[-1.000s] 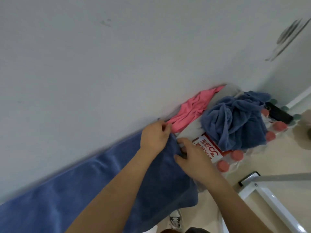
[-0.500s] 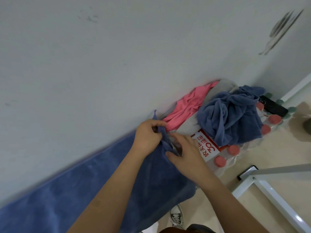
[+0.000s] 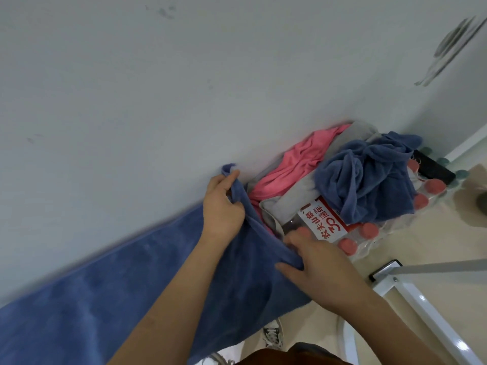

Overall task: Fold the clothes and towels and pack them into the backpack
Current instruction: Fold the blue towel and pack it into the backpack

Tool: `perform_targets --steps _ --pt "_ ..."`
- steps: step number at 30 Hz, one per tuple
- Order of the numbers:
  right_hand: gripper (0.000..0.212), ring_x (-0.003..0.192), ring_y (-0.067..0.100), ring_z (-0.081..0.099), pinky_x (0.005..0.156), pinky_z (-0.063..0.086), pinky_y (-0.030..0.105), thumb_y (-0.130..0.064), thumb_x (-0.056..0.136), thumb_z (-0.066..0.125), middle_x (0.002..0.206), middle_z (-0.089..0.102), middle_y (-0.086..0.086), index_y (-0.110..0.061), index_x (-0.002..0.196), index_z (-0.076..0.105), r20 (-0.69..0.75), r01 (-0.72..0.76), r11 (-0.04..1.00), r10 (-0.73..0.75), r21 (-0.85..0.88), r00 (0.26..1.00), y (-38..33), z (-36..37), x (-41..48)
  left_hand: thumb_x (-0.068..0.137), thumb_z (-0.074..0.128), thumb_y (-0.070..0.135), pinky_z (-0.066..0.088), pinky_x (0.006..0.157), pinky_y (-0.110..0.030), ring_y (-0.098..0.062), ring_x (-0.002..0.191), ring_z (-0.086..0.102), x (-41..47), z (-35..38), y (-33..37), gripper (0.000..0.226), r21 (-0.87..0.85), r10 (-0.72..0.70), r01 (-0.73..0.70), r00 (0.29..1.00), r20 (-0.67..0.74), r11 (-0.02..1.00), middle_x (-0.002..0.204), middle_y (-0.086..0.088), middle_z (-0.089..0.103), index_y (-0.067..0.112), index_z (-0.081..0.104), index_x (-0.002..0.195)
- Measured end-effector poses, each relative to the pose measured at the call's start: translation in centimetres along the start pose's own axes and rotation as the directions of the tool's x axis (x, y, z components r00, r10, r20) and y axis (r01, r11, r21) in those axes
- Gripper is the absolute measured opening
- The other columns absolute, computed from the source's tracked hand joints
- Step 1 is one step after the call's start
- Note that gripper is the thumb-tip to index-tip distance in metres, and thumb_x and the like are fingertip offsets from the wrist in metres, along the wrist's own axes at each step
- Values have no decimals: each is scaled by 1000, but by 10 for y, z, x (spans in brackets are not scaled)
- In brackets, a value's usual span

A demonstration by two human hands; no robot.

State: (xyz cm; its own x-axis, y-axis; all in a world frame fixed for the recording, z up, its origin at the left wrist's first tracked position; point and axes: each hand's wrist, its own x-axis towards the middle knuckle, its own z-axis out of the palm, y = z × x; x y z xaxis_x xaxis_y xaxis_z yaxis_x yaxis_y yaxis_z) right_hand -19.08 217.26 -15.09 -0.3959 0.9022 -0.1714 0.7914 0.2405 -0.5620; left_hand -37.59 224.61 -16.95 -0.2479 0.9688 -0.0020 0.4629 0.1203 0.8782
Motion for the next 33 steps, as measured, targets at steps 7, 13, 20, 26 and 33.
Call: perform_targets --steps 7,13,20,26,33 --pt "13 62 2 53 55 37 16 -35 87 62 67 53 -13 -30 88 50 329 128 966 -199 226 923 -29 -11 -8 79 65 0 47 85 -19 -15 110 55 -15 -11 -3 71 -67 -109 110 994 18 992 135 0 42 16 37 142" --pt "10 60 -1 49 54 32 18 -31 88 60 64 53 -23 -29 98 57 560 314 916 -400 248 725 -74 8 6 72 69 17 44 104 -43 -21 132 42 -56 -66 -18 90 -228 -227 232 973 51 945 149 -2 38 44 23 144" --pt "43 69 18 60 61 44 32 -29 89 62 76 66 3 -34 130 50 719 429 837 -525 340 455 -142 28 26 80 59 -7 55 85 -47 -18 100 67 -112 -159 -28 85 -380 -279 197 944 -174 904 124 0 62 54 35 134" --pt "54 59 15 62 64 53 28 -23 89 64 79 70 2 -37 137 44 743 346 810 -578 473 338 -217 84 29 71 60 2 51 74 -49 -34 74 60 -155 -242 -67 85 -352 -395 288 873 -287 891 102 -24 64 59 39 130" --pt "59 57 -1 51 69 46 23 -34 88 64 72 57 -10 -33 141 39 757 341 819 -564 462 329 -288 172 6 76 58 -10 35 105 -22 -15 132 40 -184 -318 -137 86 -51 -453 474 797 -399 879 145 1 39 23 25 149"
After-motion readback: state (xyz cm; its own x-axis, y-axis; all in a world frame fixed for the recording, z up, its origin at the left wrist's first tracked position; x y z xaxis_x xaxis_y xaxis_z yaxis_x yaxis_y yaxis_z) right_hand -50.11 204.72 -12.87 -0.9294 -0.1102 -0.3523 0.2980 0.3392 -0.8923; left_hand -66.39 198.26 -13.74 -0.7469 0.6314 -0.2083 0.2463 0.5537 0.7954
